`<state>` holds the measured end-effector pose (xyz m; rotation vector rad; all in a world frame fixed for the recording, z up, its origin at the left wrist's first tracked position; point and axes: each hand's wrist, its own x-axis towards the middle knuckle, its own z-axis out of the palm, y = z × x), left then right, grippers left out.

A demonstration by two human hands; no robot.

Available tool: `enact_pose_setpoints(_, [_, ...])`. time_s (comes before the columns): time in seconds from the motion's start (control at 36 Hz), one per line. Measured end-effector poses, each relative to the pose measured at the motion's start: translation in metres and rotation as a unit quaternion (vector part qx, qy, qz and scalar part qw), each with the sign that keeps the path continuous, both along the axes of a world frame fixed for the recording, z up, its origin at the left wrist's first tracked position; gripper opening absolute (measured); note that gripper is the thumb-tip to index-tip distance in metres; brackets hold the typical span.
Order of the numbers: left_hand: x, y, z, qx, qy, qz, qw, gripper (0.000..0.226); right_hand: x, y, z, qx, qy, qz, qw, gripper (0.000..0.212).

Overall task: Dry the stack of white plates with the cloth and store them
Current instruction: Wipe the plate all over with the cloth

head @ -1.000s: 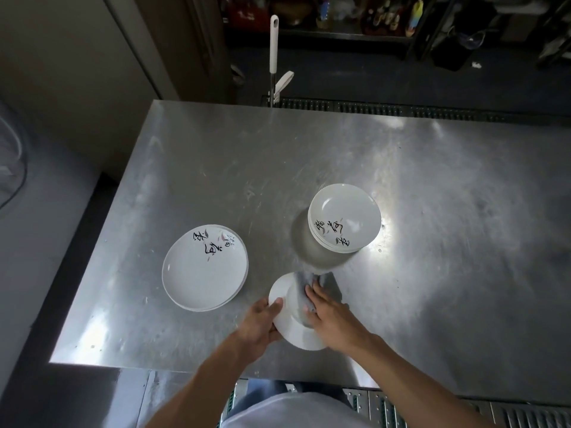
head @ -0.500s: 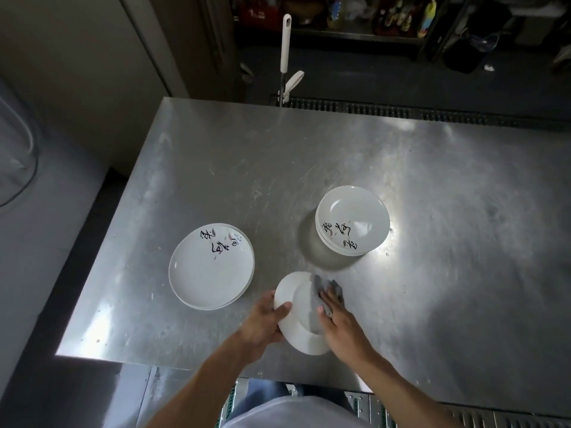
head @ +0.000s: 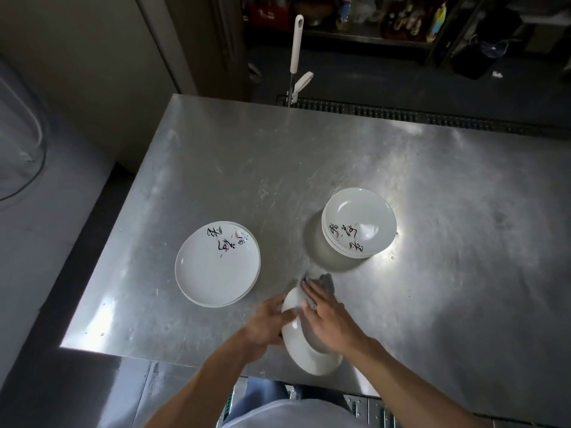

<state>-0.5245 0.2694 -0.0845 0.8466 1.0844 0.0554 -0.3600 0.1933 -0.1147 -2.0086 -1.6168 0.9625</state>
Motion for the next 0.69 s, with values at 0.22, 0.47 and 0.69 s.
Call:
enact_pose_setpoints(0.22, [0.004, -0.006, -0.004, 0.008, 0.012, 0.057, 0.998, 0.020, 0.003, 0.003, -0.003, 0.028, 0.047, -0.012, 0.998, 0.045])
enact_pose_setpoints(0.47, [0.002, -0.012, -0.007, -0.056, -0.048, 0.092, 0.993, 0.043, 0.002, 0.002, 0.009, -0.020, 0.079, -0.041, 0.996, 0.047])
enact_pose_setpoints(0.69, [-0.004, -0.010, -0.006, -0.053, -0.043, 0.045, 0.997, 0.042, 0.006, -0.002, 0.016, -0.029, 0.048, 0.023, 0.998, 0.046])
